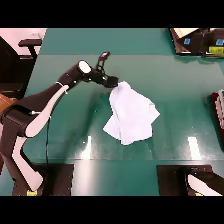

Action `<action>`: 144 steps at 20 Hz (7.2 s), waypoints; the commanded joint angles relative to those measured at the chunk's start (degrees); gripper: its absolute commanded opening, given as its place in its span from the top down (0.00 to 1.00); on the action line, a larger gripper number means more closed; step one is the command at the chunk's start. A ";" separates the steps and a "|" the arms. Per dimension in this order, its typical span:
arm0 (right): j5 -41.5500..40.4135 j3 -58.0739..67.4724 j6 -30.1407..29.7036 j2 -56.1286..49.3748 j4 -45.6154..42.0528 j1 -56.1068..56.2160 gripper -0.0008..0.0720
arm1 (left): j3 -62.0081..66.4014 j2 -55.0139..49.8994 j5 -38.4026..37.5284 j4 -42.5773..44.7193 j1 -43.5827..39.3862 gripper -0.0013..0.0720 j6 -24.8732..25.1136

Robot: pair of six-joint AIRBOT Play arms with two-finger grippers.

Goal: Fold the shirts.

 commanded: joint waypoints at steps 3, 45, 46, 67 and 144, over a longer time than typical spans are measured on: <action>2.25 -14.45 4.72 4.46 -0.11 -5.97 0.97 | 4.35 4.81 -10.60 0.52 11.04 0.95 -0.57; 2.67 15.69 6.58 8.92 -6.99 1.70 0.98 | 4.04 64.81 -15.74 11.69 15.23 0.95 -7.34; 3.56 15.69 7.69 7.34 -7.78 1.70 0.98 | 4.02 63.10 -18.64 11.72 15.23 0.95 -8.96; 21.94 13.33 8.20 -28.11 -13.18 5.84 0.98 | -39.65 40.50 -20.85 12.22 15.23 0.43 -4.39; 8.02 18.38 11.98 -36.61 -17.09 6.99 0.97 | -7.61 17.27 -3.34 41.94 13.51 0.26 -13.49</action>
